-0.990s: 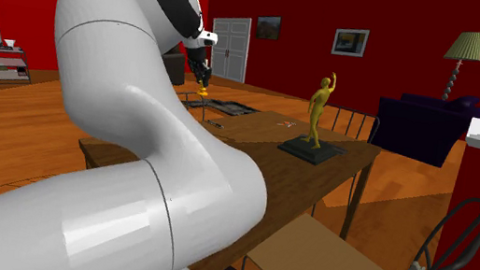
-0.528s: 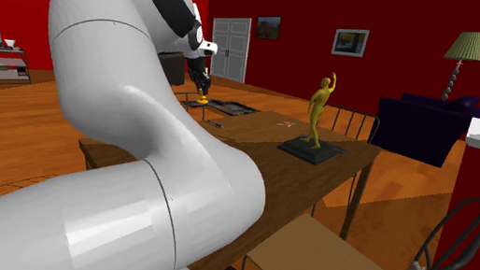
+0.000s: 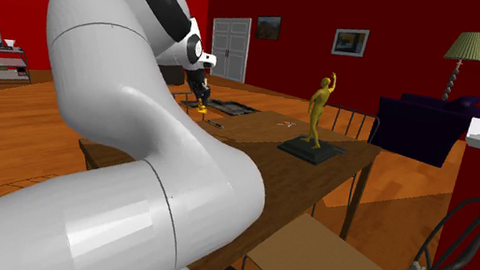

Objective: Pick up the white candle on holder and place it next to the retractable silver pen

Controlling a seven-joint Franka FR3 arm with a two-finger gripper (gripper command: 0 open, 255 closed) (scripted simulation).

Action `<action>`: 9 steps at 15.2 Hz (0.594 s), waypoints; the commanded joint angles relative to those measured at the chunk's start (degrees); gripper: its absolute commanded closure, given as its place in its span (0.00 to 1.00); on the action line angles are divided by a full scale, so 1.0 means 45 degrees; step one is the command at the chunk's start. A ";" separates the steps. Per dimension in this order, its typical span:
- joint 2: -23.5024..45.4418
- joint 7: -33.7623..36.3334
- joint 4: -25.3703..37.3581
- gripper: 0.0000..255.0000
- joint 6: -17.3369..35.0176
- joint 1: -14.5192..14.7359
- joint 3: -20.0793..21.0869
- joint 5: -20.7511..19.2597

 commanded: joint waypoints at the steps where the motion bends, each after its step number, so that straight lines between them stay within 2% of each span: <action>1: -0.0107 -0.0035 -0.0184 1.00 0.0275 0.0007 0.0070 0.0077; 9: -0.0592 -0.0133 -0.0759 1.00 0.1266 0.0005 0.0383 0.0384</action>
